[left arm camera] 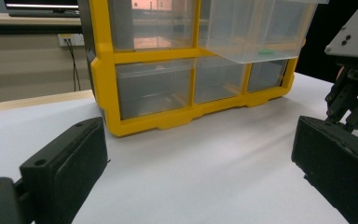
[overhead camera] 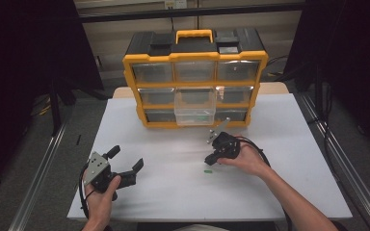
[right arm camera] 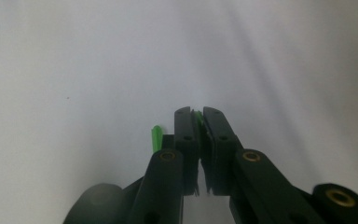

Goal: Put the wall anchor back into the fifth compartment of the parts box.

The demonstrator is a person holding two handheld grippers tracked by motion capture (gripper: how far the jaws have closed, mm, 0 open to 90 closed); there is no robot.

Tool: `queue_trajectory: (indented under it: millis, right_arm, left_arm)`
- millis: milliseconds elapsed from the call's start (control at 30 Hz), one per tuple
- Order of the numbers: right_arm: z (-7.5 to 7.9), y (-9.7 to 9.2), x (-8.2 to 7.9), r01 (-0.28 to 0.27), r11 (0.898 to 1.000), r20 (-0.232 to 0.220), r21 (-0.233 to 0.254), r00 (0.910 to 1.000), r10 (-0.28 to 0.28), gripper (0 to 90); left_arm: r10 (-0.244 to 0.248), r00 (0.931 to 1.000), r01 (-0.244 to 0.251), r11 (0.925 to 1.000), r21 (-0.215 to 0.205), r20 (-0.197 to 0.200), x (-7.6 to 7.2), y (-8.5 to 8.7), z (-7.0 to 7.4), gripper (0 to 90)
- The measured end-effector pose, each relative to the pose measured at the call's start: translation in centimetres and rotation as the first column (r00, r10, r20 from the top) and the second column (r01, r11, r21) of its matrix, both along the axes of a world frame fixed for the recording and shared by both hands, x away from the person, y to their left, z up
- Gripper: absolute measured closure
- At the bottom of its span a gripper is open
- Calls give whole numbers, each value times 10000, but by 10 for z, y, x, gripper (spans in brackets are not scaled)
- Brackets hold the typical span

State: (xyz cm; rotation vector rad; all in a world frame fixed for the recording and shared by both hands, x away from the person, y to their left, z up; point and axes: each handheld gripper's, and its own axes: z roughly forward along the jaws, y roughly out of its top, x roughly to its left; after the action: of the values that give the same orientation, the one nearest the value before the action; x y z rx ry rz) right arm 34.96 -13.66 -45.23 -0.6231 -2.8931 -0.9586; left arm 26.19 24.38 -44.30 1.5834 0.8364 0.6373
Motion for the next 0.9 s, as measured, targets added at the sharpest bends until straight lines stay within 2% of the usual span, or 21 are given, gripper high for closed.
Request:
queue_trajectory:
  millis: [33,67,133,233,333,500,567,667,833,900]
  right_arm:
    - [2,-3,1,57,9999,85,153,9999,-58,852]
    - [6,-5,-1,348,9992,-80,181,9994,-346,852]
    - [10,-9,0,185,9983,209,559,9996,-197,852]
    - [14,-10,-3,273,9964,207,798,9994,-290,852]
    - [25,-13,-7,188,9922,445,1235,9987,-244,852]
    - [36,-16,-11,172,9824,764,1862,9966,-319,852]
    - [40,-17,-12,176,9780,762,2081,9965,-341,852]
    - [46,-18,-15,138,9732,935,2295,9950,-362,852]
    - [57,-17,-18,-9,9654,1154,2607,9929,-303,852]
    - [67,-17,-21,-165,9584,1292,2850,9914,-214,852]
  left_arm:
    - [-34,10000,34,10000,39,8,0,0,0,34]
    - [-43,10000,43,10000,43,-28,0,0,-1,35]
    - [22,10000,-22,10000,26,-59,1,0,-1,35]
    - [75,10000,-75,10000,-6,2,1,0,-1,35]
    - [24,10000,-24,10000,9,52,1,1,0,35]
    - [-44,10000,44,10000,31,-10,0,1,0,35]
    - [30,10000,-30,10000,27,-6,0,0,0,35]
    - [-15,10000,14,9995,310,18,0,1,1,35]
    - [32,10000,-33,9999,124,71,-1,0,0,35]
    - [-1,9994,-5,9998,175,354,-2,1,2,35]
